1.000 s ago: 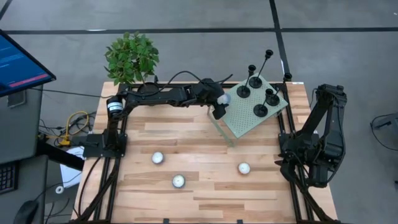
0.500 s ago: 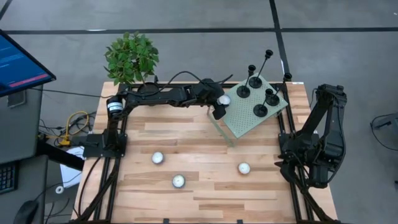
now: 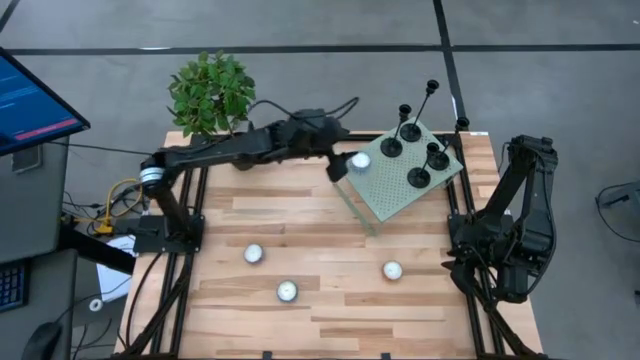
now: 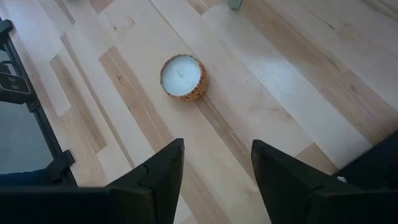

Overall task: Pick & Place candle stick holders
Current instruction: Put the light blue scented candle on the shelf

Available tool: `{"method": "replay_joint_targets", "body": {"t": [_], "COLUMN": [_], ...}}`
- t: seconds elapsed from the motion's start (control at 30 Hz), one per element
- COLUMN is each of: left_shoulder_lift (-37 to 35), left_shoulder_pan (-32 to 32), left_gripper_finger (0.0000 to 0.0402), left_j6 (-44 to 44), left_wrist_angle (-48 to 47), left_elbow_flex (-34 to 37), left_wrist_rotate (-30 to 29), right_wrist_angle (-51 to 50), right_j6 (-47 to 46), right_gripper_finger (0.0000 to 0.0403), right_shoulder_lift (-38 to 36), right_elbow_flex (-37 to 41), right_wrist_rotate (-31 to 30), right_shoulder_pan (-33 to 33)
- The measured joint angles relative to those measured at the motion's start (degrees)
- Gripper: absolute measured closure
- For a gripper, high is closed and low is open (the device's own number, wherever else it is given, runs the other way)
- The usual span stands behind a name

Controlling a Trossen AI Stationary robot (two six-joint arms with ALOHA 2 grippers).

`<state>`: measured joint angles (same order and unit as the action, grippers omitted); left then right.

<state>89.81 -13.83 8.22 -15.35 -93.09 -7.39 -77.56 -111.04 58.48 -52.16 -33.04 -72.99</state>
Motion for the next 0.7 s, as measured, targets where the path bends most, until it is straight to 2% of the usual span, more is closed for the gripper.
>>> {"method": "replay_joint_targets", "body": {"t": [0.1, 0.27, 0.3, 0.4, 0.53, 0.7], "left_shoulder_lift": [-4.8, -10.6, -11.7, -14.0, -14.0, -9.3], "left_shoulder_pan": [1.1, 1.9, 1.8, 1.5, 1.9, 1.8], "left_gripper_finger": [0.0171, 0.0349, 0.0374, 0.0392, 0.0398, 0.0399], "left_j6": [0.0, -3.3, -4.6, -8.3, -10.4, -11.2], "left_wrist_angle": [-5.7, -9.1, -8.7, -4.9, 7.5, 16.8], "left_elbow_flex": [0.6, 7.9, 9.7, 16.2, 24.1, 26.6], "left_wrist_rotate": [0.3, 0.1, 0.1, 0.1, 1.9, 1.9], "right_wrist_angle": [-0.1, -0.5, -0.5, -0.5, -0.7, -0.8], "right_j6": [0.0, 0.0, 0.0, 0.0, 0.0, 0.0], "right_gripper_finger": [0.0223, 0.0223, 0.0223, 0.0223, 0.0223, 0.0223], "right_shoulder_lift": [0.0, 0.0, 0.0, 0.0, 0.0, 0.0], "right_elbow_flex": [0.0, 0.0, 0.0, 0.0, 0.0, 0.0], "right_wrist_rotate": [0.0, 0.0, 0.0, 0.0, 0.0, 0.0], "right_shoulder_pan": [0.0, 0.0, 0.0, 0.0, 0.0, 0.0]}}
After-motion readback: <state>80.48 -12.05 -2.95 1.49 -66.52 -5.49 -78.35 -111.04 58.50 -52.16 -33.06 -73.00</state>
